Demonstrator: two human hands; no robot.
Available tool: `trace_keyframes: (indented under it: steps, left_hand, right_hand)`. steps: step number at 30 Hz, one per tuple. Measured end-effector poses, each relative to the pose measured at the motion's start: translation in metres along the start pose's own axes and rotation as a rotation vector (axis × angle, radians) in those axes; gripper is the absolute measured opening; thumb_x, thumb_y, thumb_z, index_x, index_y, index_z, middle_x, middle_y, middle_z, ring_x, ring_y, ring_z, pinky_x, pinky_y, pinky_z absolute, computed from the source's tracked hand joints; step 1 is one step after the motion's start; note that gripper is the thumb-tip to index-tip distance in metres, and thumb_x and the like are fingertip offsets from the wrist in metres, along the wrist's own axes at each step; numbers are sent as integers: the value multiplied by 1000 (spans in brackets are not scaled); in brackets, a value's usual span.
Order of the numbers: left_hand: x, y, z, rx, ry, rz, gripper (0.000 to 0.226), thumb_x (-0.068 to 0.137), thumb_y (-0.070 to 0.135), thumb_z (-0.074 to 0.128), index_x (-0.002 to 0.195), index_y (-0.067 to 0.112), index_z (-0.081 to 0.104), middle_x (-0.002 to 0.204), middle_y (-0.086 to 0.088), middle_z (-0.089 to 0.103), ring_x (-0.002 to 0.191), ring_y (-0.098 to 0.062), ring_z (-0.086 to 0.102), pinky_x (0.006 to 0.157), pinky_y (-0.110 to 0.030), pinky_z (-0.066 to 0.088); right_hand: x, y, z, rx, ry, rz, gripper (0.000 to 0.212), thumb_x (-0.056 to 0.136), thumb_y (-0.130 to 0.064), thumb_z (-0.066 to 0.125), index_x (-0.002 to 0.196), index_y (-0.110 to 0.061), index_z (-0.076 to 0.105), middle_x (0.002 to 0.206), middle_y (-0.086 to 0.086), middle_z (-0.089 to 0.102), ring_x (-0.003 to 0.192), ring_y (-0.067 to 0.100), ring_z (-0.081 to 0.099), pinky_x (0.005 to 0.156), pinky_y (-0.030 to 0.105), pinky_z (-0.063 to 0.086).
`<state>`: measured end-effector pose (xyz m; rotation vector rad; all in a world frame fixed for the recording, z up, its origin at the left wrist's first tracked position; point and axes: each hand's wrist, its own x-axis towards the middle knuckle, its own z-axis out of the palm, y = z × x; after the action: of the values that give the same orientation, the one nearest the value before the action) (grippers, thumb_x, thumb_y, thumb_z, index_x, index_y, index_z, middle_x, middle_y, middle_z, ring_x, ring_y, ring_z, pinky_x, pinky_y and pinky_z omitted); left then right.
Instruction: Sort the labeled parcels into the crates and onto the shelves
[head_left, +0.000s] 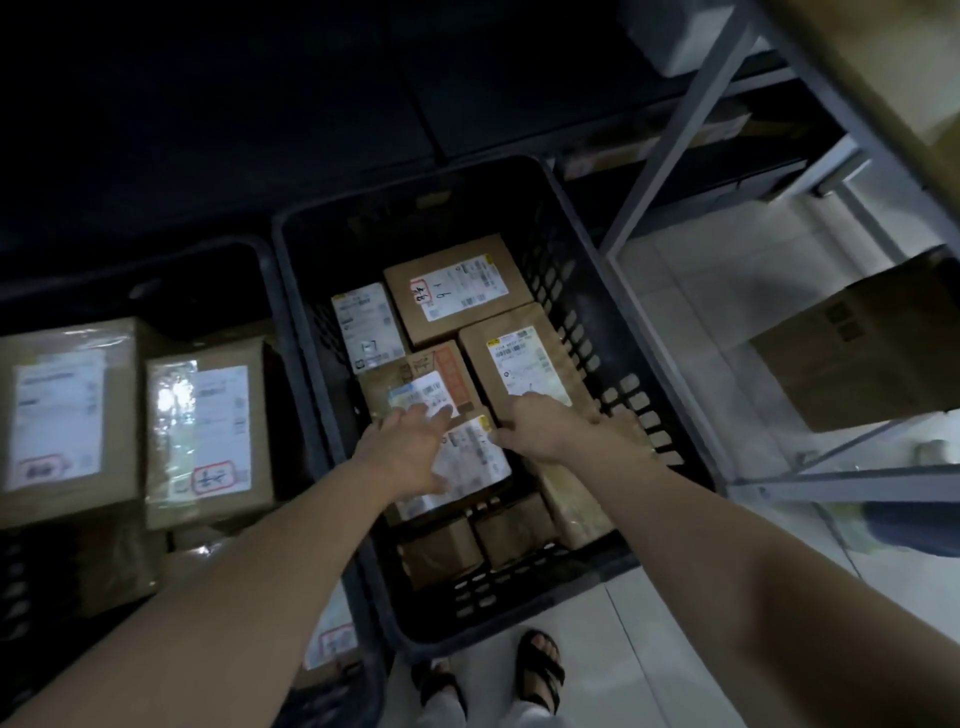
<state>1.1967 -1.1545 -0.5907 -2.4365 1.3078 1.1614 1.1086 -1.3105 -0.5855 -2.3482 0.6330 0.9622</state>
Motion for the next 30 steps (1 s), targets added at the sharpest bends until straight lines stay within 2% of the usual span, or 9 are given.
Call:
trace_keyframes:
  steps: [2,7,11,15,18,22,25,28,30]
  left_hand:
    - [-2,-3,5,23,-52,-13,108,79,52,67,150,25,-9,156,-6,9,141,-30,15,113,-46,24]
    - [7,3,21,-9,-62,-52,120,72,52,74,150,25,-14,152,-6,16,137,-34,23,105,-49,31]
    - [8,4,24,-68,-53,-26,107,77,43,73,151,20,-1,148,-9,25,131,-34,33,99,-42,38]
    - [9,3,22,-75,-21,-18,77,81,37,70,142,17,26,135,-8,43,121,-27,42,97,-39,38]
    - [6,6,19,-75,-26,-72,74,85,36,64,145,18,23,137,-7,44,125,-25,42,99,-40,36]
    - [-6,8,-1,-47,154,-97,50,93,37,51,139,20,38,131,-6,49,121,-24,44,94,-36,36]
    - [-27,2,-27,-61,341,-120,38,95,32,46,130,19,48,128,-4,51,120,-23,44,95,-36,36]
    - [-58,-14,-48,-49,483,-178,36,96,30,43,131,20,45,128,-1,49,119,-22,43,94,-33,35]
    - [-80,-32,-55,-44,540,-260,34,96,31,43,128,21,46,125,0,51,119,-21,43,93,-33,35]
  right_hand:
    - [9,-9,5,45,-43,8,37,98,-36,51,112,-2,53,101,10,58,97,26,55,75,30,43]
    - [24,-12,15,165,-56,-57,59,95,-33,59,142,-8,36,135,10,51,120,26,51,81,26,40]
    - [32,-7,16,163,-112,-118,67,90,-31,66,147,-18,33,141,4,49,124,23,49,97,29,42]
    - [35,-2,9,44,-192,-103,53,89,-31,66,136,-15,46,132,6,55,118,22,53,94,31,44]
    - [35,-3,2,-64,-209,-141,49,93,-31,61,137,-18,45,134,6,55,118,23,53,97,35,45]
    - [36,-17,-18,-155,-68,-238,26,96,-33,52,117,-18,58,133,9,55,112,26,55,91,38,48]
    - [29,-40,-37,-243,71,-311,40,99,-32,48,136,-17,48,132,11,54,115,30,54,88,35,47]
    - [19,-76,-52,-338,262,-466,38,99,-33,45,133,-16,50,125,10,55,114,33,53,85,37,46]
    - [13,-104,-59,-361,304,-560,36,99,-33,45,130,-15,51,124,10,54,115,33,52,86,37,45]
